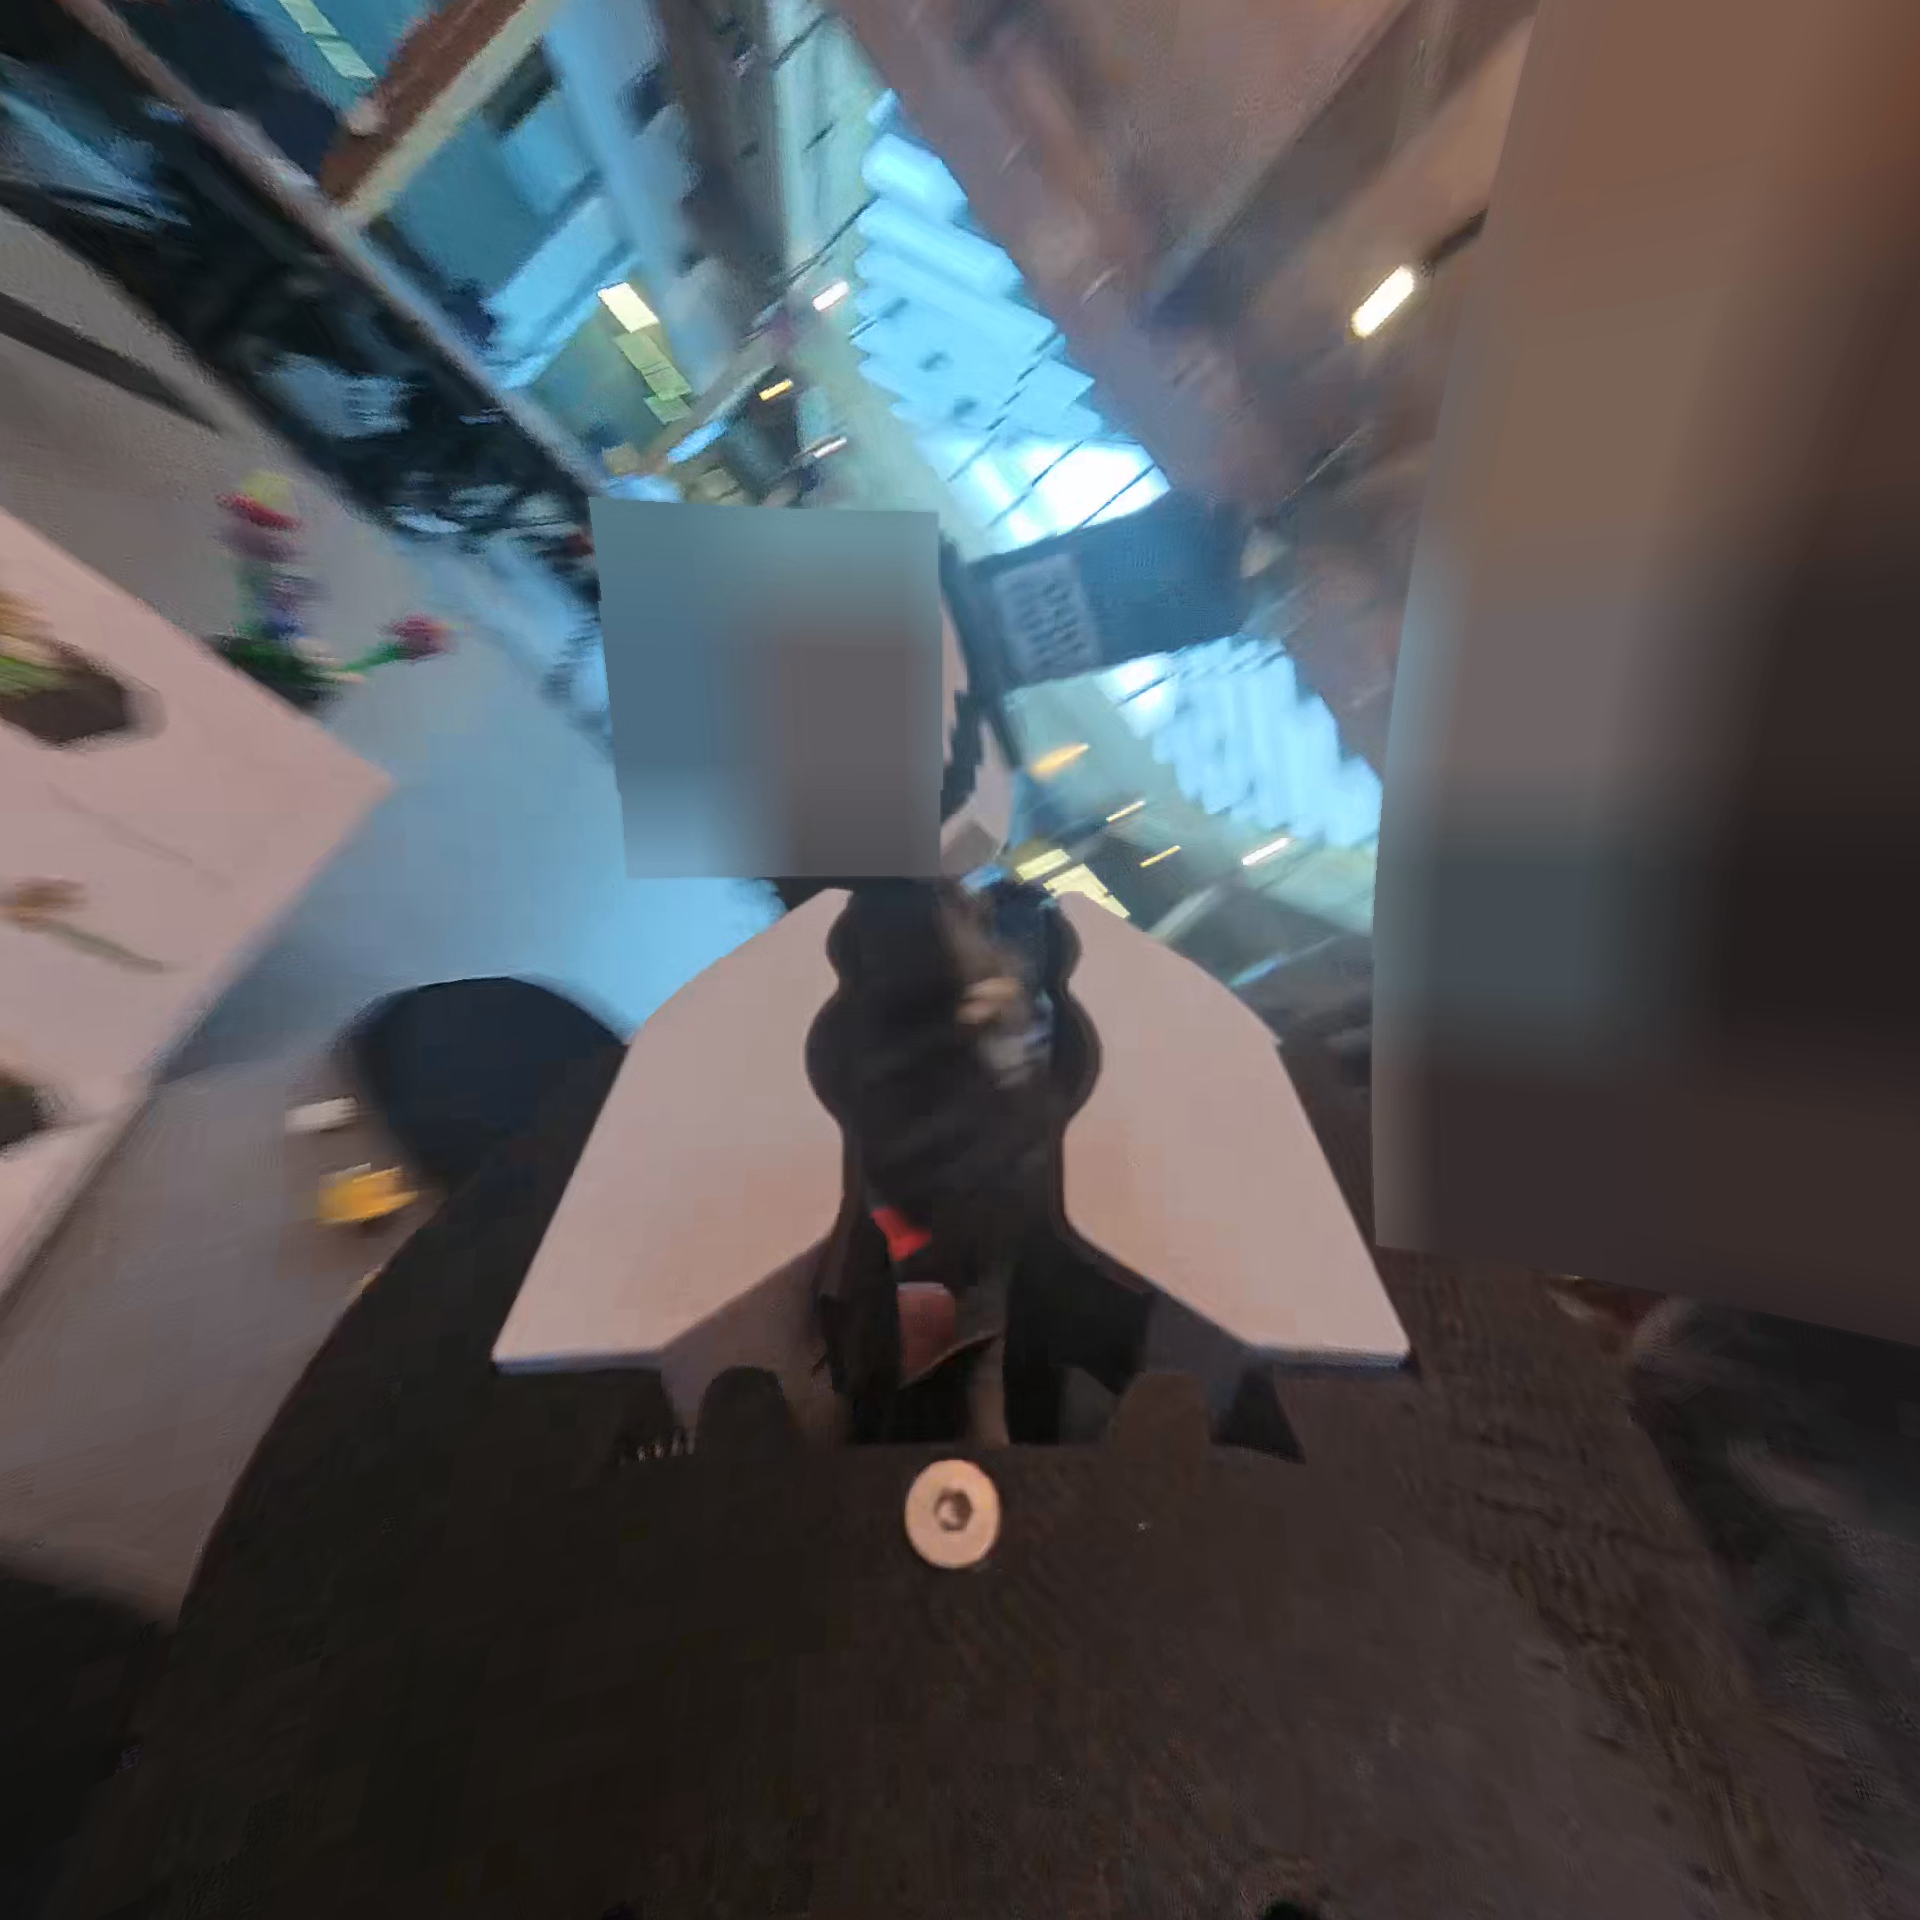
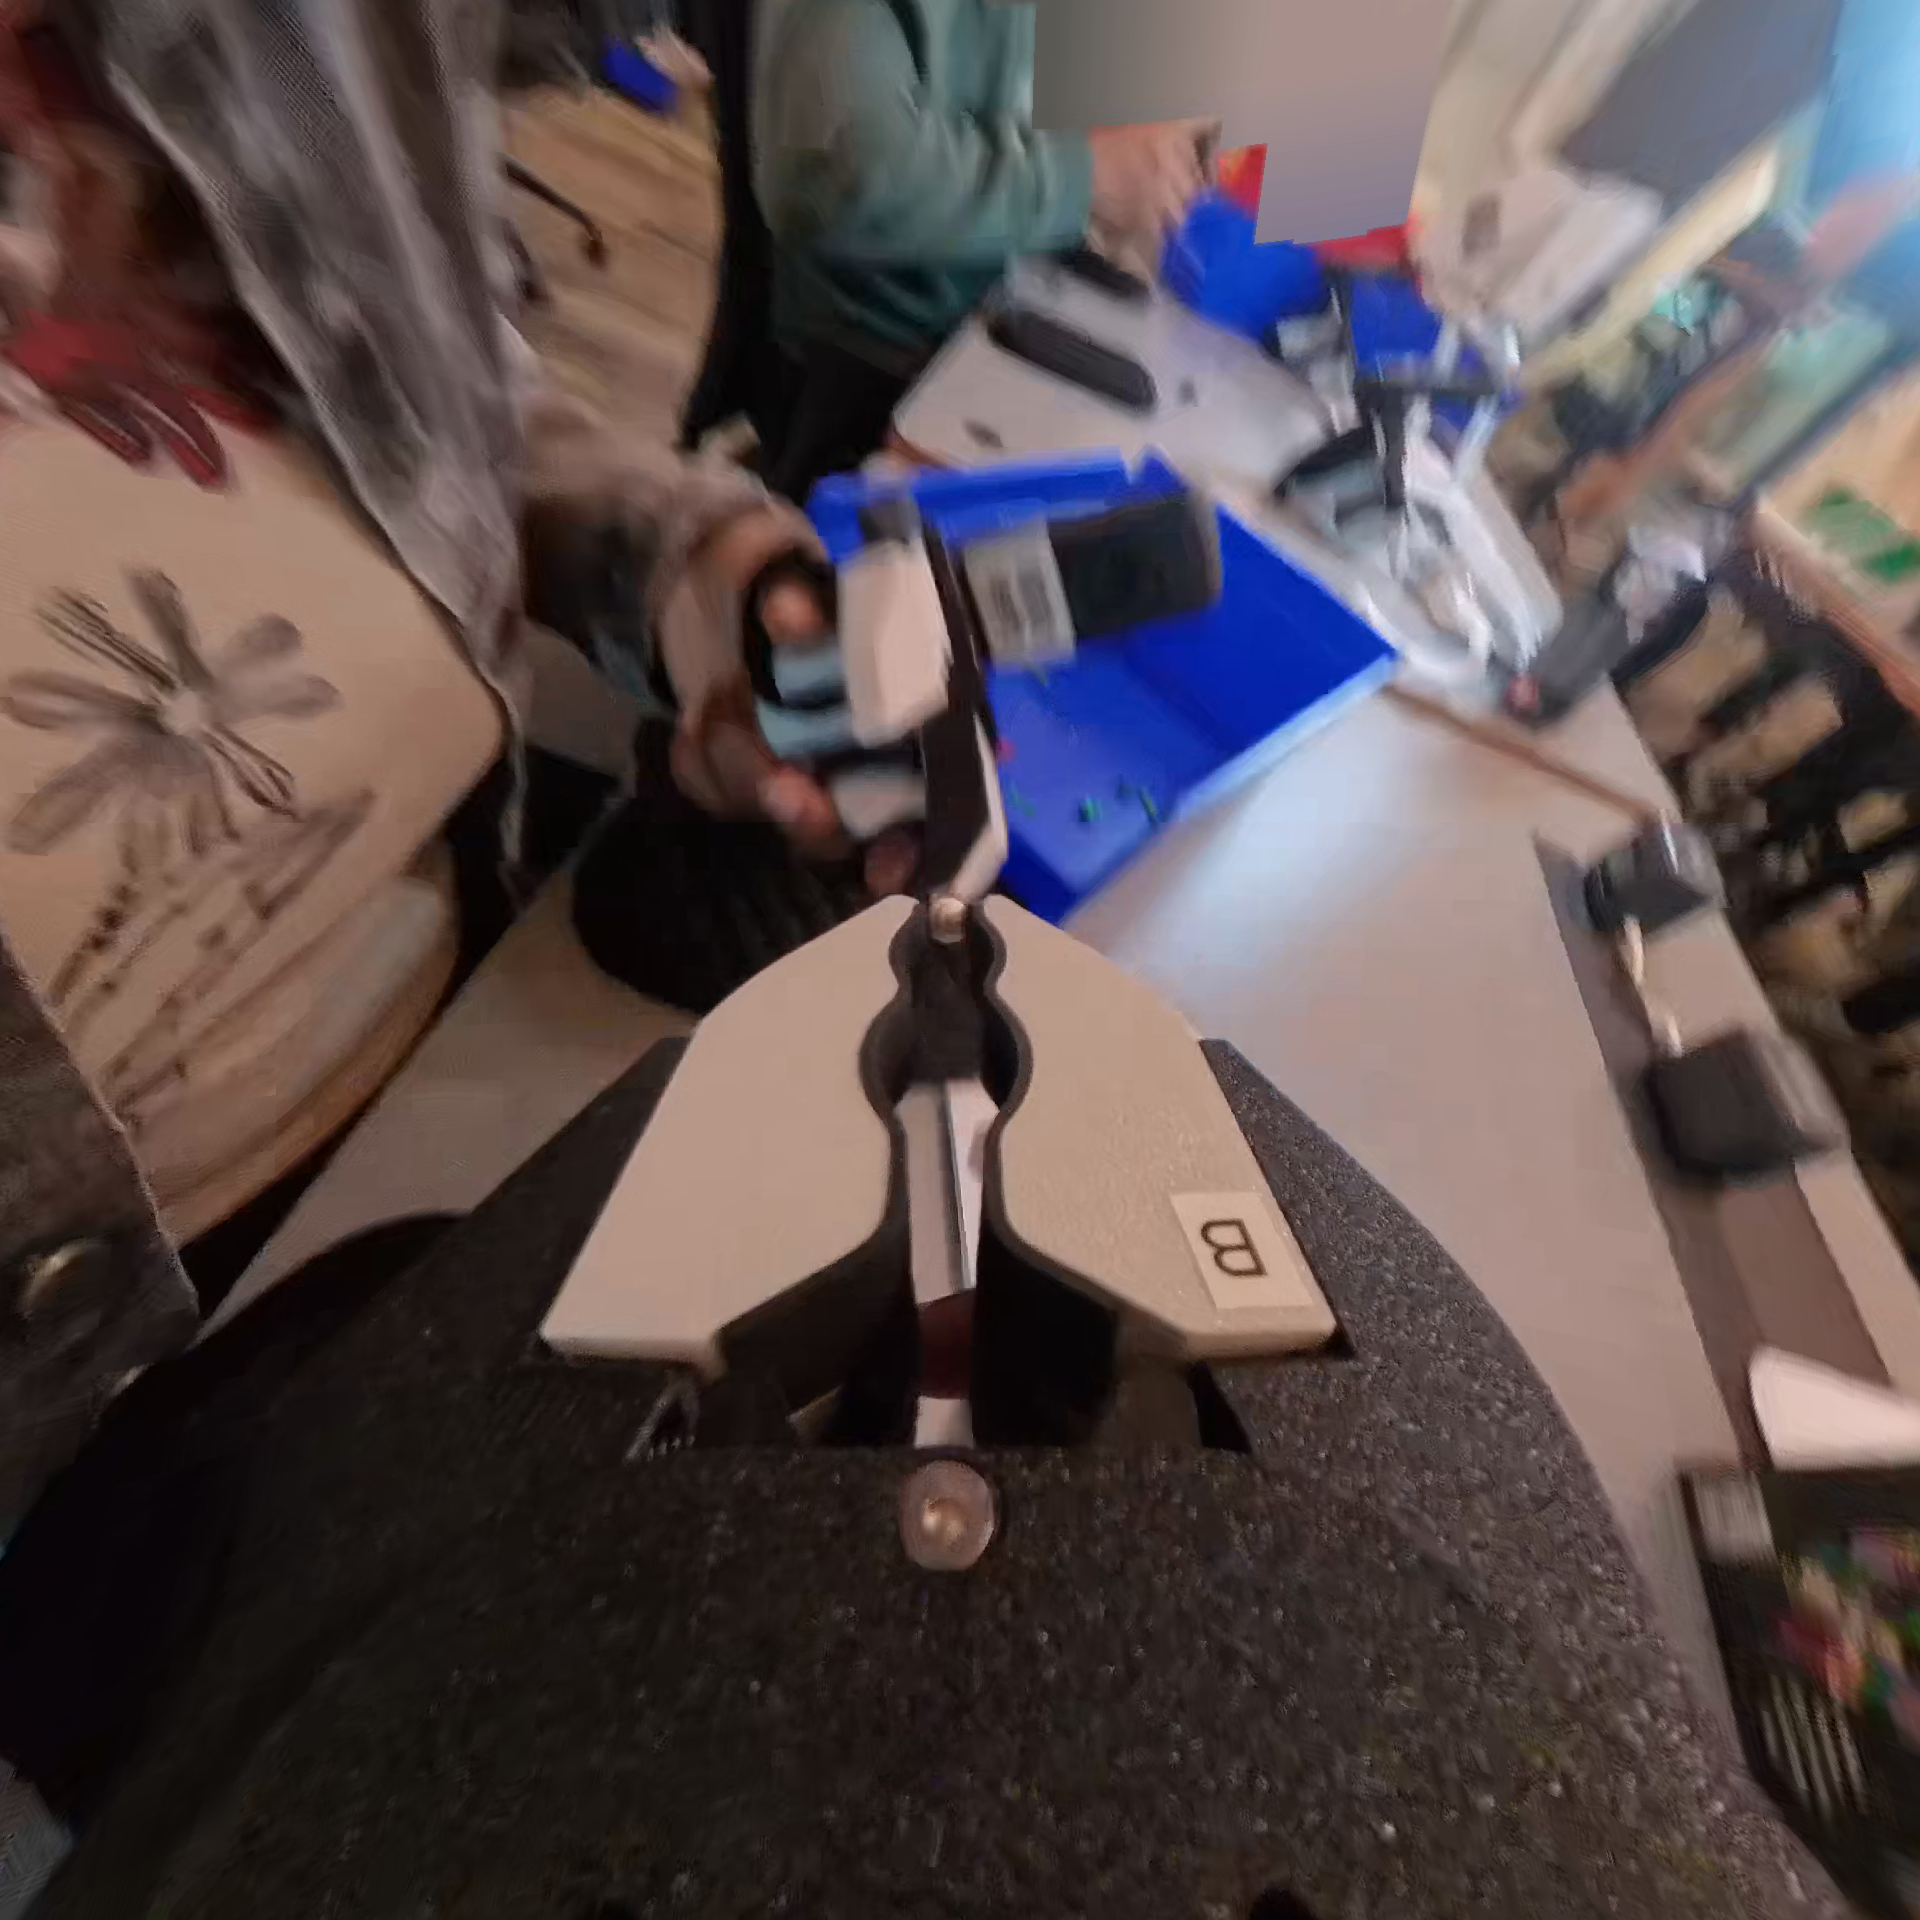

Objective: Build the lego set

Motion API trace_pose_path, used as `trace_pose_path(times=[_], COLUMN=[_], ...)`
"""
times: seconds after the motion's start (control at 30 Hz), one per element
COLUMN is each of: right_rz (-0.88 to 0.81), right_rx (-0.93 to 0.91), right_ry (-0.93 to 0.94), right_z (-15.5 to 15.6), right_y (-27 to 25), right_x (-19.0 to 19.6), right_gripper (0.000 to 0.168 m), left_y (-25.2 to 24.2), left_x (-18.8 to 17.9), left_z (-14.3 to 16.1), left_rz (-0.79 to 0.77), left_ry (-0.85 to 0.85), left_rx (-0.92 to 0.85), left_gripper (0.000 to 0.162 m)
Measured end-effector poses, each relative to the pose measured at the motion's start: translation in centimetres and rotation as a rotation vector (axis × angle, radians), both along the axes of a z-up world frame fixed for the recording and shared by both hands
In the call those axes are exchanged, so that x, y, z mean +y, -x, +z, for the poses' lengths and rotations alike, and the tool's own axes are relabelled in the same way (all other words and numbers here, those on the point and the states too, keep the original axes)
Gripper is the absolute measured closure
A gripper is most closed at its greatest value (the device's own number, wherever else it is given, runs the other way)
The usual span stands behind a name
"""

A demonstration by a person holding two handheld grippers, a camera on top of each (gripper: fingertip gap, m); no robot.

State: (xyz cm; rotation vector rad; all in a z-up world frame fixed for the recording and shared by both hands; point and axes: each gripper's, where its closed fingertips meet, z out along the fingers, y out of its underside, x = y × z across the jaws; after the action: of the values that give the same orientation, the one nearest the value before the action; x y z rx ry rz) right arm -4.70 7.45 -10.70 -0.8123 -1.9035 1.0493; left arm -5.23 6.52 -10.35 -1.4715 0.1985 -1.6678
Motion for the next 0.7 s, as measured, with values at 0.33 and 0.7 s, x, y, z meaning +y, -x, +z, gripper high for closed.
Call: trace_pose_path(times=[0.33, 0.7], right_rz=[-0.308, -0.297], right_rx=[-0.546, -0.714], right_ry=[-0.118, -0.122], right_z=[-13.1, -16.1], right_y=[-2.3, -1.4], right_x=[4.4, 5.5], right_gripper=[0.161, 0.161], left_y=[6.2, 7.0], left_x=[0.1, -0.1], left_z=[-2.9, -4.5], left_rz=[0.372, 0.360], left_ry=[-0.246, -0.202], left_rx=[0.927, 0.931], left_gripper=[0.095, 0.093])
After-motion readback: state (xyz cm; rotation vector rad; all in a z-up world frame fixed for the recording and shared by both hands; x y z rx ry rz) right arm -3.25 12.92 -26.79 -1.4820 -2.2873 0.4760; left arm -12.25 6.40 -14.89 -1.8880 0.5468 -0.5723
